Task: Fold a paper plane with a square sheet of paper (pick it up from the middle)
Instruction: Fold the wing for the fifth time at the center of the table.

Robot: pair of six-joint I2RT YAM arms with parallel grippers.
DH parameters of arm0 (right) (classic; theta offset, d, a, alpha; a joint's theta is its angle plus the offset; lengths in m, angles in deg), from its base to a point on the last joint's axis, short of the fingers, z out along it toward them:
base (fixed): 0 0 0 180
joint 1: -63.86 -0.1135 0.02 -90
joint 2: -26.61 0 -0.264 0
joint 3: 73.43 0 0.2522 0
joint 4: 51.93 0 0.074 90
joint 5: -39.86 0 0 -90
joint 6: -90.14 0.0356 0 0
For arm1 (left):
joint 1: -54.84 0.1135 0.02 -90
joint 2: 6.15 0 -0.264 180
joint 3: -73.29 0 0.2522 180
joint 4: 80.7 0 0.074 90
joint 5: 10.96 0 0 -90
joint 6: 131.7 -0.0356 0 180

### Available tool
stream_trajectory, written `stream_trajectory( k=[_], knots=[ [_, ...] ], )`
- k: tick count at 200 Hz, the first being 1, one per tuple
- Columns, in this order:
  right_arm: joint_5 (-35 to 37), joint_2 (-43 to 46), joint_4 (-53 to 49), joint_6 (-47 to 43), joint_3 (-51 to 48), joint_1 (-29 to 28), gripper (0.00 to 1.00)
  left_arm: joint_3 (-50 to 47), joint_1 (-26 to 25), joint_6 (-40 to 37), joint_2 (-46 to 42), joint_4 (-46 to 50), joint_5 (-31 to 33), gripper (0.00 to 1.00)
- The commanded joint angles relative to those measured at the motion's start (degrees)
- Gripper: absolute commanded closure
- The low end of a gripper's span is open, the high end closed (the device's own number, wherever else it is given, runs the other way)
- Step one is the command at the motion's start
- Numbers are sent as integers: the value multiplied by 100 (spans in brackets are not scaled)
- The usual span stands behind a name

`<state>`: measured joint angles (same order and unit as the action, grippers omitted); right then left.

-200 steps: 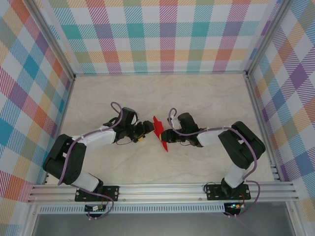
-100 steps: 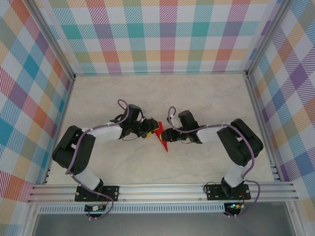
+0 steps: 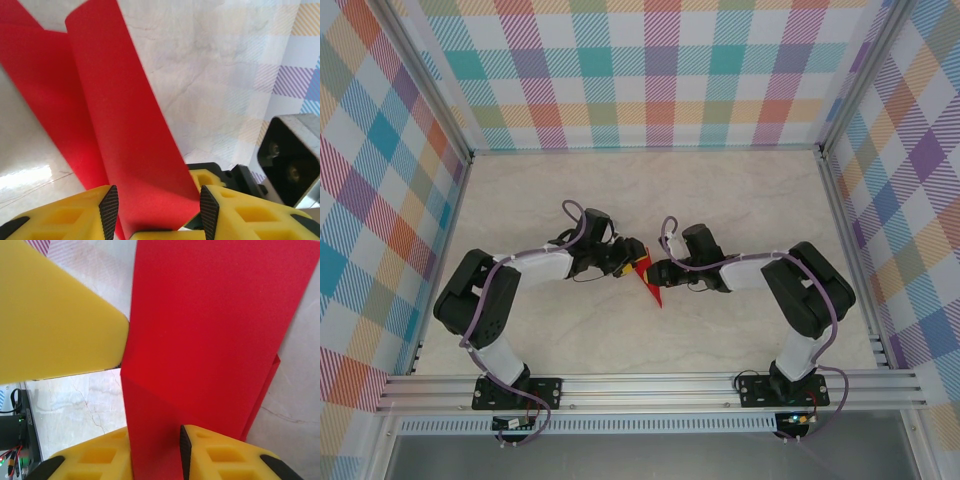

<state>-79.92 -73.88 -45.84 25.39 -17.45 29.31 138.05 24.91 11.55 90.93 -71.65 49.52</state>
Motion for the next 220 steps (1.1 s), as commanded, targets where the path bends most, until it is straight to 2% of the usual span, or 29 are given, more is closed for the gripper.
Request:
stream_trajectory(
  k=[1, 61, 121, 164, 220],
  knots=[
    [134, 271, 206, -16, -165, 6, 69, 174, -74, 268, 106, -12, 32, 51],
    [715, 632, 132, 55, -284, -251, 63, 279, -98, 369, 197, 300, 247, 54],
    [2321, 860, 600, 91, -731, -872, 58, 347, -109, 517, 259, 523, 389, 55],
    [2740, 704, 952, -507, -865, -1207, 58, 405, -109, 651, 309, 558, 429, 55],
    [2998, 508, 1354, -941, -843, -1232, 62, 470, -109, 721, 352, 659, 457, 55]
  ],
)
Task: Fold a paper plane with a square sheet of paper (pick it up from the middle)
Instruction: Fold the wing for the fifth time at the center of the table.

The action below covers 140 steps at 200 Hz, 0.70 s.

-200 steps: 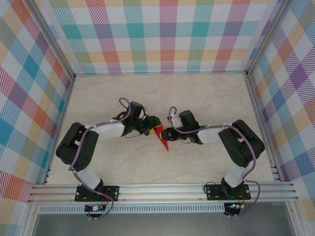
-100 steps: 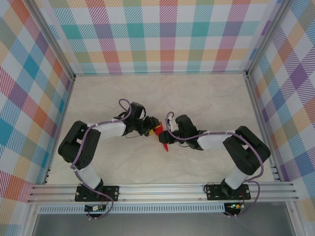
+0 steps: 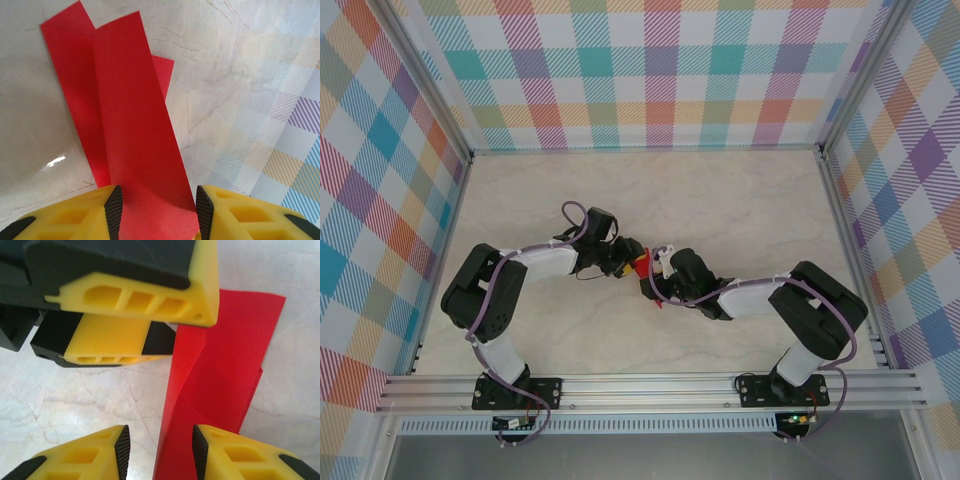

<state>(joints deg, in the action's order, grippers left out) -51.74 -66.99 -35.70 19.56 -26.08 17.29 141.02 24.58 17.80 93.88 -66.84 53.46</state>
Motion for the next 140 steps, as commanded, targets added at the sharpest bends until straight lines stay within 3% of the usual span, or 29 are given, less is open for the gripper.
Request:
stream_trajectory(
  k=[1, 65, 140],
  knots=[
    [179, -182, 344, -363, 18, -29, 62, 174, -76, 96, 59, 176, 63, 55],
    [127, -386, 553, -345, 27, -31, 68, 232, -76, 105, 61, 290, 80, 55],
    [-194, -490, 570, -213, 124, 48, 87, 303, -70, -54, -108, 529, 131, 53]
  ],
)
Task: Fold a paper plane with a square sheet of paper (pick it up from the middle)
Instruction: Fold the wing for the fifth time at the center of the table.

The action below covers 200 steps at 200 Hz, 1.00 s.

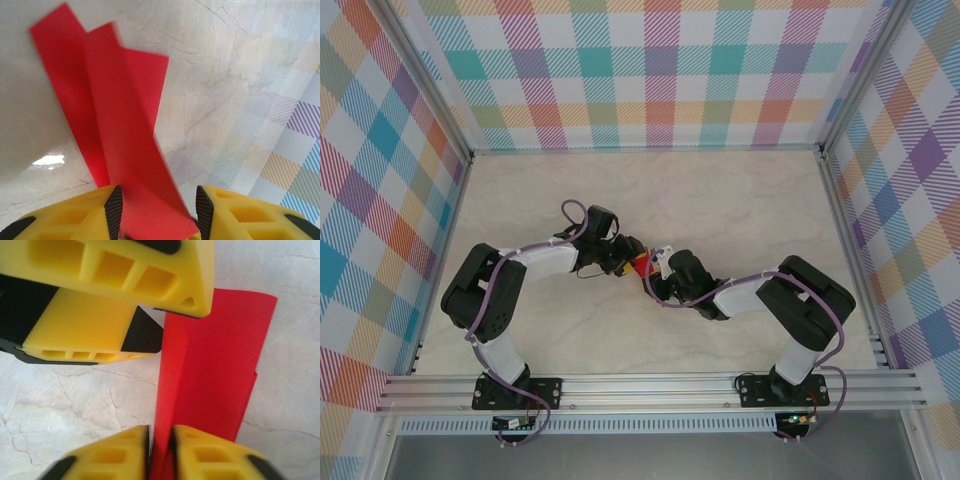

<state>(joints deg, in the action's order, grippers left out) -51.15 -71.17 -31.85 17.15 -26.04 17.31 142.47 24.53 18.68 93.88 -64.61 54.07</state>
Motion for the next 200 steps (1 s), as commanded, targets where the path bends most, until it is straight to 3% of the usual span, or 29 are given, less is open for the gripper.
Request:
stream_trajectory(
  k=[1, 57, 106, 200],
  knots=[
    [-264, -74, 184, 33, 118, 52, 88, 160, -64, -150, -116, 318, 75, 53],
    [-1225, -136, 480, 400, 219, 399, 92, 32, 59, -571, -661, 663, 221, 39],
    [-2157, -436, 592, 998, 389, 757, 92, -479, 148, -662, -992, 230, 188, 30],
    [-2973, -1048, 676, 1719, 713, 912, 92, -1171, 227, -716, -1153, -655, 115, 30]
  ],
)
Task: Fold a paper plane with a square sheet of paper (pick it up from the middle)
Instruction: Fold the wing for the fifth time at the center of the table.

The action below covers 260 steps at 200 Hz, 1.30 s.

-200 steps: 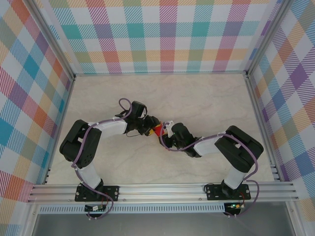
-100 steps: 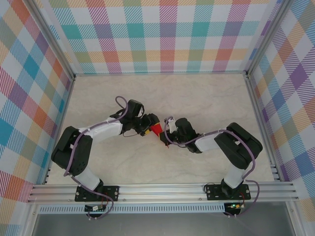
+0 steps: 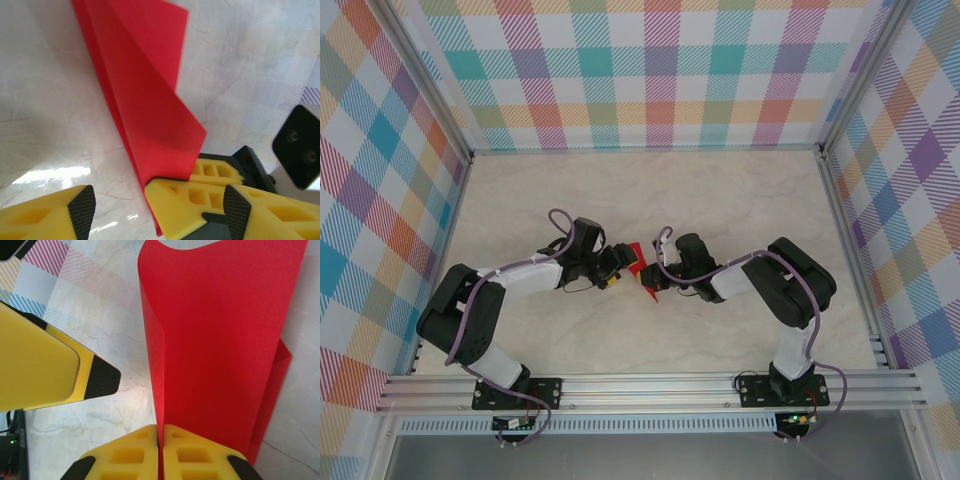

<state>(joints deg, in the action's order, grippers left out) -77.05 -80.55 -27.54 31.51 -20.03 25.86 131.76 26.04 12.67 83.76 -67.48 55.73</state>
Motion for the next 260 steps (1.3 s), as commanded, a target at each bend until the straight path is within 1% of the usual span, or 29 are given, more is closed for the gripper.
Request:
stream_trajectory(
  k=[1, 43, 87, 104, 159, 260],
  knots=[
    [-384, -116, 245, 291, 113, 56, 92, -97, 76, -113, -136, -369, -51, 30],
    [-696, -301, 401, 671, 123, 229, 93, -128, 85, -162, -54, -552, -91, 34],
    [-808, -375, 466, 1021, 153, 363, 94, -141, 93, -293, -17, -672, -45, 45],
    [-909, -427, 409, 1113, 217, 390, 94, -117, 87, -337, 32, -719, -38, 47],
    [-1010, -525, 178, 1265, 308, 442, 95, 37, 92, -409, 370, -927, -243, 50],
    [-1184, -666, 159, 1816, 317, 608, 95, 195, 89, -479, 883, -1326, -577, 54]
  ],
)
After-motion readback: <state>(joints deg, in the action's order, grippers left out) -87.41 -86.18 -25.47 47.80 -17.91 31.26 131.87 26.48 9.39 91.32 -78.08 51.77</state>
